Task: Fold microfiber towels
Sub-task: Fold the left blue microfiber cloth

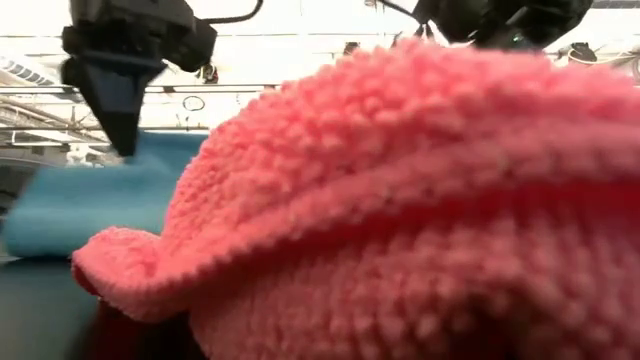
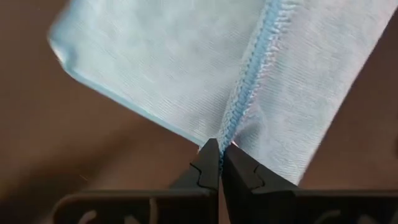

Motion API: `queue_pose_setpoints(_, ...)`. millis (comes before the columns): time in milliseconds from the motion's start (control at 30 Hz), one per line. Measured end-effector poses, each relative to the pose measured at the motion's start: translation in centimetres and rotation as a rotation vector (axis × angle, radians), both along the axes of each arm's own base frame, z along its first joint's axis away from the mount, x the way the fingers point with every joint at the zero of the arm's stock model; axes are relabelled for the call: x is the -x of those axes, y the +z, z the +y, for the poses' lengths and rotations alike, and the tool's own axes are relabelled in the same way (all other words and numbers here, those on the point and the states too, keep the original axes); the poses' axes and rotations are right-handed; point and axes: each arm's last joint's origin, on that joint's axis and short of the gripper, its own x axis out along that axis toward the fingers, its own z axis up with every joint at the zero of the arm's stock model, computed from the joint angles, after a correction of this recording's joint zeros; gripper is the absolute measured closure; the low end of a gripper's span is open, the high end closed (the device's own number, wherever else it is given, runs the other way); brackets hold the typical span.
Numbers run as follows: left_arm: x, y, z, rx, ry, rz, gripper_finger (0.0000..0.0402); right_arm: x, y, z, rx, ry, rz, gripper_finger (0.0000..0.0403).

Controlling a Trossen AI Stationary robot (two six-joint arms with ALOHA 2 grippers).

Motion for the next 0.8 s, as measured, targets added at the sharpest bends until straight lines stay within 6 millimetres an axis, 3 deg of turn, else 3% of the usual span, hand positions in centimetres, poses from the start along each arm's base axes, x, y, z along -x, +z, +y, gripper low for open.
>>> queue_pose_setpoints(167,-0.1,0.0,2.5,-0.076,-0.058,0.073,0.0397,0.0,0.0,-1.5,0.001,-0.049,-0.002,0.0403)
queue_pose_setpoints(433,-0.4,0.1,5.9,-0.139,-0.167,0.155,0.0398,0.0,0.0,-1.7,-0.003,-0.06,-0.002,0.0403)
queue_pose_setpoints(800,-0.9,0.0,7.5,-0.142,-0.201,0.146,0.0391,0.0,0.0,-1.7,-0.018,-0.072,-0.005,0.0403)
